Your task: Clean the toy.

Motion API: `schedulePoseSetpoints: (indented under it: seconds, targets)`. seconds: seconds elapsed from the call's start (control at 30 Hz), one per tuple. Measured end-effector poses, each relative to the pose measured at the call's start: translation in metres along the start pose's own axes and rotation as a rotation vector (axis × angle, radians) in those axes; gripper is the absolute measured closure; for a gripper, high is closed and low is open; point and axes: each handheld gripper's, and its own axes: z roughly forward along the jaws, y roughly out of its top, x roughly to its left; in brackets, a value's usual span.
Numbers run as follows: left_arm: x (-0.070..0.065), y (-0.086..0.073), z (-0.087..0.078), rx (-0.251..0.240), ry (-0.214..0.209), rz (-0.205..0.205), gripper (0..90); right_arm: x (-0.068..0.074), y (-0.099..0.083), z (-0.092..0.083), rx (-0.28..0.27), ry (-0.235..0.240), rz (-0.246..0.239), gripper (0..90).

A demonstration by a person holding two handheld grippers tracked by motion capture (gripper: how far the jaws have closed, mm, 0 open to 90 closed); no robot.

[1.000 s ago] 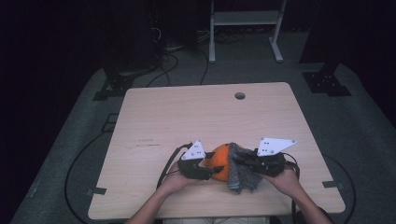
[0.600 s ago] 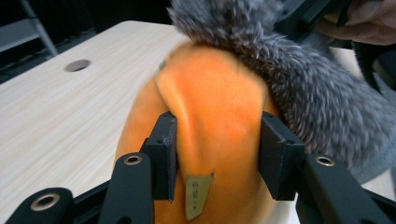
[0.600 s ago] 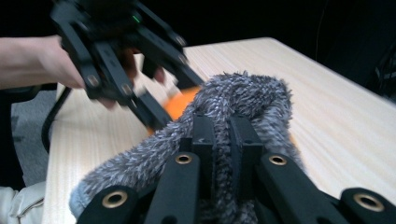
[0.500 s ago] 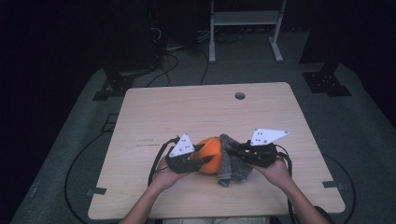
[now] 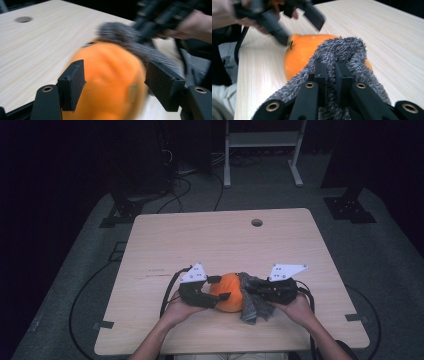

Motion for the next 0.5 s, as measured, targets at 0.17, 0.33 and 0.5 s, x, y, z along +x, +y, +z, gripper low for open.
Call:
schedulePoseSetpoints:
  seconds: [0.17, 0.33, 0.5]
  targets:
    - [-0.005, -0.007, 0.013, 0.074, -0.006, 0.026, 37.3, 0.015, 0.002, -0.001, 0.016, 0.028, -0.041, 81.3]
    - [-0.016, -0.009, 0.017, 0.112, -0.008, 0.103, 41.5, 0.028, 0.015, 0.007, 0.021, 0.022, -0.103, 81.6]
    - [-0.012, -0.010, 0.012, 0.080, -0.014, 0.071, 39.7, 0.016, 0.011, 0.003, 0.029, -0.006, -0.066, 81.5]
